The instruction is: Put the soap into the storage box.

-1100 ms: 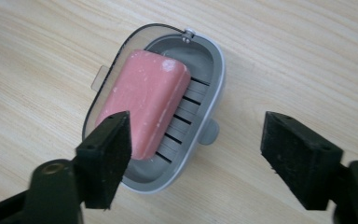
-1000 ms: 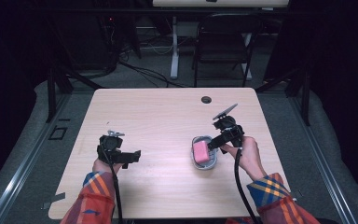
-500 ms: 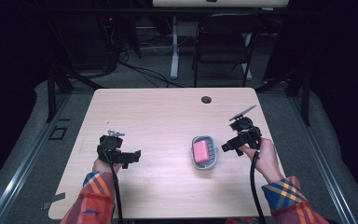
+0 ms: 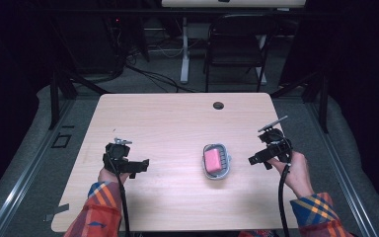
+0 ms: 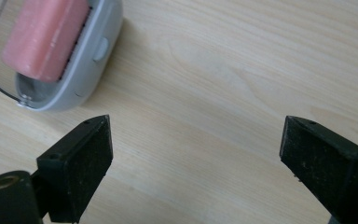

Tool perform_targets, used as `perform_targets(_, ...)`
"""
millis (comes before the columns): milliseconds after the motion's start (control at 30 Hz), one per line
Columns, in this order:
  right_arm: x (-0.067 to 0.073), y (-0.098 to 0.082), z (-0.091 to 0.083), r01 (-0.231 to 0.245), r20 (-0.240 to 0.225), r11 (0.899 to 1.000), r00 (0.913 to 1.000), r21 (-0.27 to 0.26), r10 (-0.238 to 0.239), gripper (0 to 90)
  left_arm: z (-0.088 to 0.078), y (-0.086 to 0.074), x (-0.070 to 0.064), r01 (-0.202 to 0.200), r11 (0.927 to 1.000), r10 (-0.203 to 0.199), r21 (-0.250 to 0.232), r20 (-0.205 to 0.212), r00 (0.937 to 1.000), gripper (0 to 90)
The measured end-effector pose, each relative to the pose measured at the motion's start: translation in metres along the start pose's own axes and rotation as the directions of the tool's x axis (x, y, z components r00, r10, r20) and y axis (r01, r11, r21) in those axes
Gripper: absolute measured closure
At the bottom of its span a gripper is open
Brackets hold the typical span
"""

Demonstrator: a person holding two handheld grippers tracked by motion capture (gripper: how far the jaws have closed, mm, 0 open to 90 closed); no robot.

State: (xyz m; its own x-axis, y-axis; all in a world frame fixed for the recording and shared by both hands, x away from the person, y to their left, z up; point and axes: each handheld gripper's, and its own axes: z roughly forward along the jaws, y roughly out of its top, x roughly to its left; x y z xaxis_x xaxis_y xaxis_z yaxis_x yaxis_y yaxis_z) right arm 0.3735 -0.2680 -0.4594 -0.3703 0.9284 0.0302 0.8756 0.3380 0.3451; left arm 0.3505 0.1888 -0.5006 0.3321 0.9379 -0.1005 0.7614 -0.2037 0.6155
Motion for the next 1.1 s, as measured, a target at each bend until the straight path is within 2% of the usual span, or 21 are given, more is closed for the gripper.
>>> perform_targets(300, -0.023, -0.027, 0.01, 0.008, 0.033, 0.997, 0.9994, 0.072, -0.01, 7.9, 0.001, 0.0, 0.0, 0.0, 1.0, 0.0, -0.003, -0.004, 1.0, 2.5)
perform_targets(500, -0.027, -0.04, 0.02, 0.022, 0.042, 0.994, 0.9987, 0.103, -0.027, 7.0, 0.001, 0.0, -0.001, -0.008, 1.0, 0.008, 0.003, -0.005, 1.0, 2.5)
perform_targets(533, -0.027, -0.043, 0.023, 0.019, 0.043, 0.996, 0.9988, 0.088, -0.023, 6.9, 0.001, 0.0, -0.001, -0.008, 1.0, 0.008, 0.002, -0.005, 1.0, 2.5)
perform_targets(567, -0.029, -0.048, 0.026, 0.036, 0.036, 0.992, 0.9985, 0.118, -0.041, 6.6, 0.001, 0.0, 0.0, -0.009, 0.9999, 0.009, 0.007, -0.003, 1.0, 2.5)
perform_targets(633, -0.029, -0.054, 0.031, 0.023, 0.04, 0.995, 0.9988, 0.1, -0.027, 6.5, 0.0, 0.0, 0.0, -0.012, 0.9999, 0.012, 0.01, -0.003, 0.9999, 2.5)
perform_targets(667, -0.03, -0.054, 0.031, 0.037, 0.038, 0.992, 0.9984, 0.124, -0.041, 6.5, 0.0, 0.0, 0.0, -0.012, 0.9999, 0.012, 0.01, -0.003, 0.9999, 2.5)
perform_targets(700, -0.03, -0.054, 0.031, 0.037, 0.038, 0.992, 0.9984, 0.124, -0.041, 6.5, 0.0, 0.0, 0.0, -0.013, 0.9999, 0.013, 0.01, -0.004, 0.9999, 2.5)
perform_targets(733, -0.031, -0.058, 0.035, 0.033, 0.016, 0.991, 0.9992, 0.131, -0.036, 6.4, 0.001, 0.0, -0.001, -0.015, 0.9999, 0.015, 0.008, -0.005, 0.9999, 2.5)
perform_targets(833, -0.032, -0.061, 0.039, 0.041, 0.029, 0.99, 0.9986, 0.132, -0.045, 6.3, 0.001, 0.0, -0.001, -0.015, 0.9999, 0.015, 0.006, -0.005, 0.9999, 2.5)
perform_targets(867, -0.033, -0.062, 0.041, 0.048, 0.025, 0.987, 0.9983, 0.151, -0.052, 6.2, 0.001, 0.0, -0.001, -0.016, 0.9998, 0.016, 0.008, -0.004, 0.9999, 2.5)
perform_targets(967, -0.033, -0.063, 0.044, 0.07, 0.036, 0.985, 0.9964, 0.161, -0.076, 5.5, 0.001, 0.0, 0.0, -0.015, 0.9999, 0.015, 0.008, -0.004, 0.9999, 2.5)
perform_targets(1100, -0.026, -0.06, 0.044, 0.149, 0.03, 0.975, 0.9872, 0.167, -0.156, 4.4, 0.0, 0.0, 0.0, -0.016, 0.9998, 0.016, 0.011, -0.002, 0.9999, 2.5)
